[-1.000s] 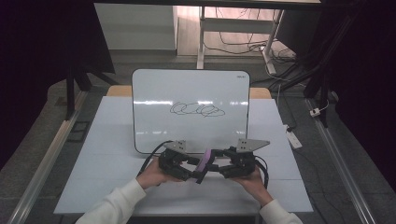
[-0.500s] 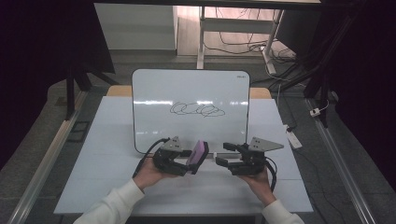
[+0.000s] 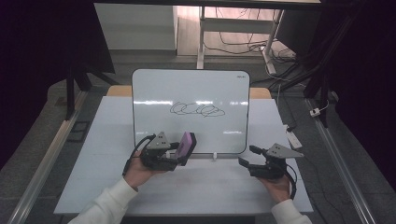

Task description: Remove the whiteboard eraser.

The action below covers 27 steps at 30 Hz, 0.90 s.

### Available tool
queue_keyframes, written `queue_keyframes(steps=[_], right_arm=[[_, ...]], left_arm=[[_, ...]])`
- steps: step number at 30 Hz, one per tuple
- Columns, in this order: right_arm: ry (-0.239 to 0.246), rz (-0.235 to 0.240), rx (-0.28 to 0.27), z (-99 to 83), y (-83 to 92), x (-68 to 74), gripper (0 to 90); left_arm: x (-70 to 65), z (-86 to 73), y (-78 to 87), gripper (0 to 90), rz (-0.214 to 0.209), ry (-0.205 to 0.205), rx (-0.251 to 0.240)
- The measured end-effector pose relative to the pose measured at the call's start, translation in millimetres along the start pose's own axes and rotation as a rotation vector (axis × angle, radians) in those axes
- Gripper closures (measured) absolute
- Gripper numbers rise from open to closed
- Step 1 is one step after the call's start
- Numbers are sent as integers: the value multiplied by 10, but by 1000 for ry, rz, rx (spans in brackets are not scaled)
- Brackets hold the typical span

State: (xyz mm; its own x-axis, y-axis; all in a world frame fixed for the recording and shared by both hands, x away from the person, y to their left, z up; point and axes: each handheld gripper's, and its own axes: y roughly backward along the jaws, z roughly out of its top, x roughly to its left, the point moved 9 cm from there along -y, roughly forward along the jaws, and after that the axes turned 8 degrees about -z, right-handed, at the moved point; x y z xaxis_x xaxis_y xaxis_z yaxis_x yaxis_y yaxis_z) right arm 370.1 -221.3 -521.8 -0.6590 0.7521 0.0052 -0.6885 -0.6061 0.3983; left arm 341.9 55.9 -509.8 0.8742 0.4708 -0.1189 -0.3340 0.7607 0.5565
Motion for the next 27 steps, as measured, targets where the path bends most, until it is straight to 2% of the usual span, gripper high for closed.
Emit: queue_keyframes(steps=[5, 14, 25, 27], right_arm=[[10, -38, 18, -84, 63, -83, 274], [23, -74, 30, -137, 98, -157, 281], [37, -97, 36, -143, 66, -199, 285], [37, -97, 35, -142, 64, -198, 285]], left_arm=[[46, 25, 101, 415, 40, -1, -20], [190, 71, 287, 414, 145, 10, -51], [345, 213, 465, 414, 247, -4, -82], [363, 258, 491, 414, 256, -6, -96]])
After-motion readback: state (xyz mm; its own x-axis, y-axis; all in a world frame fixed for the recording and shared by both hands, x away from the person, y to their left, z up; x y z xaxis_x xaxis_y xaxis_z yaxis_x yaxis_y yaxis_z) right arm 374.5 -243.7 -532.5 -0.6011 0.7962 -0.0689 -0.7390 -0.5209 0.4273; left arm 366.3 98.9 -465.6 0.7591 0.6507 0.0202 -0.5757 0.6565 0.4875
